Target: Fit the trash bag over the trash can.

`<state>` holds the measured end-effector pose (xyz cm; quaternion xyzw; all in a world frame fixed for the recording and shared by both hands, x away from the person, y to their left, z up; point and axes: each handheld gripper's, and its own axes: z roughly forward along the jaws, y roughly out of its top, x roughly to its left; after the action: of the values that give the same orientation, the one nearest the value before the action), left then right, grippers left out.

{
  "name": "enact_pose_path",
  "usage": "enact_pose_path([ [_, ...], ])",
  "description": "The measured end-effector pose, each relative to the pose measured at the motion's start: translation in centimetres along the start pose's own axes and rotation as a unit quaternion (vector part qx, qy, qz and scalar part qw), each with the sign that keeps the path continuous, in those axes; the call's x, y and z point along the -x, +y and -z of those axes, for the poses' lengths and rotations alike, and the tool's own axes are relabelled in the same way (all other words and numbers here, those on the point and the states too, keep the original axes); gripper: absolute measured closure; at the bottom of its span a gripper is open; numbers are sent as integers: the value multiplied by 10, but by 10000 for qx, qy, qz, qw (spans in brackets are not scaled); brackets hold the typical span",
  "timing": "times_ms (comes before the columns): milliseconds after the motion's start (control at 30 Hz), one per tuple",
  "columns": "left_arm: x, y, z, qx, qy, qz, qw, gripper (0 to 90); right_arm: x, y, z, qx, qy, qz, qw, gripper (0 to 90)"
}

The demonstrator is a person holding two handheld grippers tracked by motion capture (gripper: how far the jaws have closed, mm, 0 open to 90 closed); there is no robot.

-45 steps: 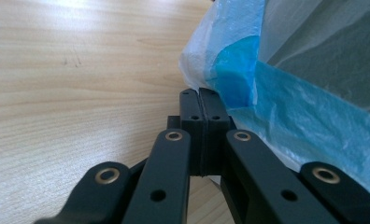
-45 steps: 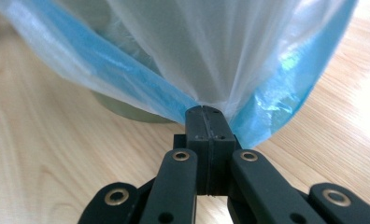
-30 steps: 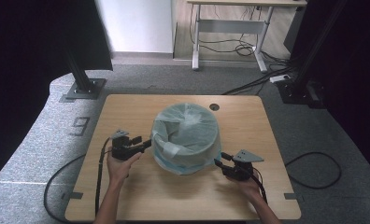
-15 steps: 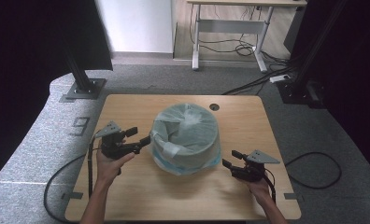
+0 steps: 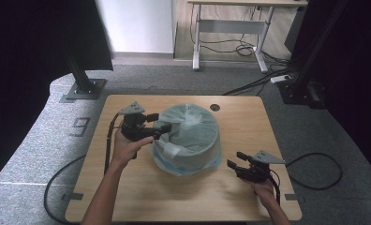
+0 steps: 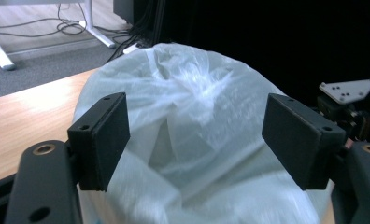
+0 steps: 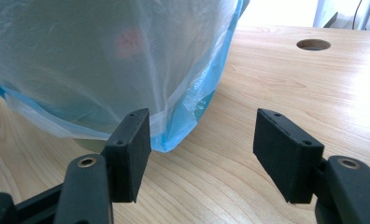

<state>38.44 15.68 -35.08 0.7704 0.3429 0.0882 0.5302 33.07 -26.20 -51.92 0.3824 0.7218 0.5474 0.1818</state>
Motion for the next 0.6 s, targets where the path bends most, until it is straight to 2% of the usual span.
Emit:
enact_pose_path([
  [133, -5, 8, -14, -13, -282, 220, 9994, 230, 1, 0, 0, 4, -34, -69, 10000, 360],
  [200, -6, 11, -19, -36, -347, 282, 9990, 230, 2, -1, 0, 0, -38, -76, 10000, 359],
  [467, -4, 30, -48, -278, -145, 366, 9988, 248, 2, 0, 1, -1, -29, -105, 9999, 357],
  [600, 1, 38, -67, -572, -114, 331, 9977, 248, 3, 1, 3, 61, -44, -146, 9999, 357],
])
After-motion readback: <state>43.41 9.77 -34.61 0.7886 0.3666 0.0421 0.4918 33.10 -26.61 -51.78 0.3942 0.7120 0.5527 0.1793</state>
